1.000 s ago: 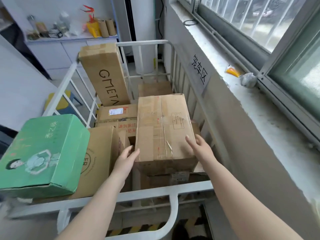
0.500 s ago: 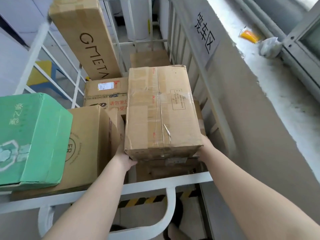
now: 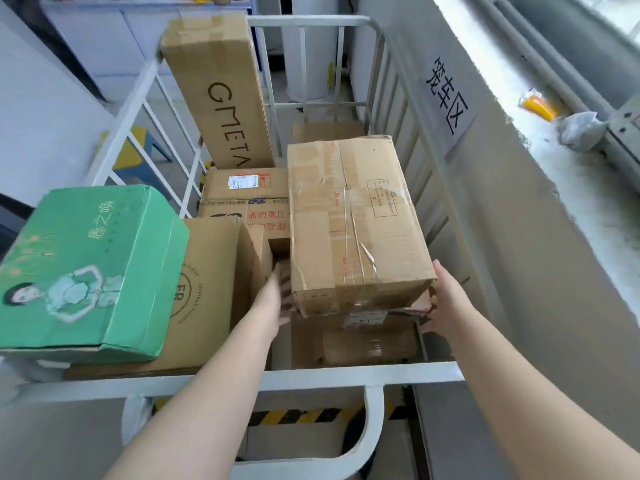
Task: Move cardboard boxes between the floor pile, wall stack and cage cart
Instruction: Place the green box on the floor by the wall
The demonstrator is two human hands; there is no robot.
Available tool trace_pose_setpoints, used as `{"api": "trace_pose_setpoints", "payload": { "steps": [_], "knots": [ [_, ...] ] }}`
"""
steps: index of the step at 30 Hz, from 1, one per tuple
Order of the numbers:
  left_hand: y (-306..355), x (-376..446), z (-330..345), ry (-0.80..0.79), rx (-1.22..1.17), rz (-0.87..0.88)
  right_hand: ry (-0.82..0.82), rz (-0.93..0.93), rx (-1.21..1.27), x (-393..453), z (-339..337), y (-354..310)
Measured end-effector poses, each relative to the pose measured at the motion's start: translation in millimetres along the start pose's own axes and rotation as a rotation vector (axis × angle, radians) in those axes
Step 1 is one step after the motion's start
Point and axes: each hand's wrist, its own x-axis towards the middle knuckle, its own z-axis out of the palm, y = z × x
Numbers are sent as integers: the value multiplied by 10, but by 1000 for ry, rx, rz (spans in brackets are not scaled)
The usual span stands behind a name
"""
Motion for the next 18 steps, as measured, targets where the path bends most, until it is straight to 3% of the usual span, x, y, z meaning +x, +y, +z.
{"api": "trace_pose_setpoints", "payload": {
  "steps": [3,5,7,9,14,18],
  "knots": [
    [-39,-220,-140,-5,96,65,33,-152,129,-442,-14,66],
    [-37,-372,-231,-37,141,133,143,-337,147,-681,45,133],
    [-5,-571,-338,-75,208,279,278,-563,91,-905,174,209],
    [53,-819,-514,-82,247,487,303,-764,43,-1163,420,314],
    [168,-1299,-1431,144,279,927,110,-1061,-155,-1828,1408,678],
    [218,-1298,-2421,526,277,930,-160,-975,-304,-2131,2218,1019]
  ]
}}
